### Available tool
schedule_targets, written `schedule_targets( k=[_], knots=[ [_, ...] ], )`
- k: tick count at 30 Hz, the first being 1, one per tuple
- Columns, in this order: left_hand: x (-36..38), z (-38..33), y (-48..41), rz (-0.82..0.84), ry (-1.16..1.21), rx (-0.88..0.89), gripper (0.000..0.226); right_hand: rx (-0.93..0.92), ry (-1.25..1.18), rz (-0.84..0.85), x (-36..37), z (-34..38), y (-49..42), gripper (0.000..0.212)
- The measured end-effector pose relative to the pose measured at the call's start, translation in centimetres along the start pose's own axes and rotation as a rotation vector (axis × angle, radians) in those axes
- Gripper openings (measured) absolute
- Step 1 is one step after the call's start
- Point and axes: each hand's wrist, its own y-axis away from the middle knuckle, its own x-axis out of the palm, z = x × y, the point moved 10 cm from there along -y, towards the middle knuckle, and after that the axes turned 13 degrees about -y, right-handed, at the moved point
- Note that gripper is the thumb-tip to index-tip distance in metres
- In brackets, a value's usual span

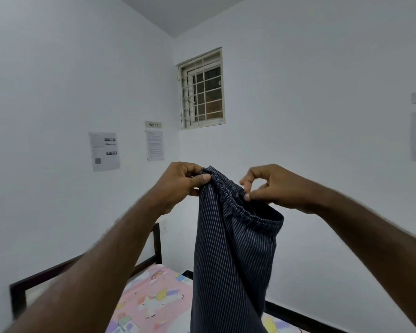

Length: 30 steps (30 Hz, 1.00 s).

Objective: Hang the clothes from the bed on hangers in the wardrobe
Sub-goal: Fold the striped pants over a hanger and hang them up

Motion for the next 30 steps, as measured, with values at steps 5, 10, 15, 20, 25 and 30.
schedule_targets(
  k=[5, 10, 15, 20, 25, 30],
  knots=[
    [-0.1, -0.3, 0.0, -0.051, 0.026, -0.025, 0.007, 0.099, 0.129, 0.021, 0.5, -2.1, 1.0, 0.019],
    [-0.5, -0.8, 0.3, -0.085, 0.008, -0.002, 0.007, 0.148, 0.234, -0.072, -0.1, -3.6, 0.3, 0.006],
    [-1.1, -0.4, 1.0, -0.134, 0.002, -0.003, 0.006, 0.234, 0.472, -0.101, 0.1, -4.5, -0.3, 0.008],
    [-1.1, 0.4, 1.9, -0.173, 0.013, -0.017, 0.006, 0.387, 0.424, 0.106, 3.9, -7.1, -0.5, 0.019],
    [-0.6, 2.1, 3.5, -0.156, -0.043, -0.040, 0.007, 0.420, 0.507, 0.144, 5.6, -8.5, -1.4, 0.025],
    [-2.5, 5.1, 5.6, -0.191, -0.137, -0.064, 0.006, 0.413, 0.059, -0.052, 1.7, -8.3, -2.2, 0.010]
  ],
)
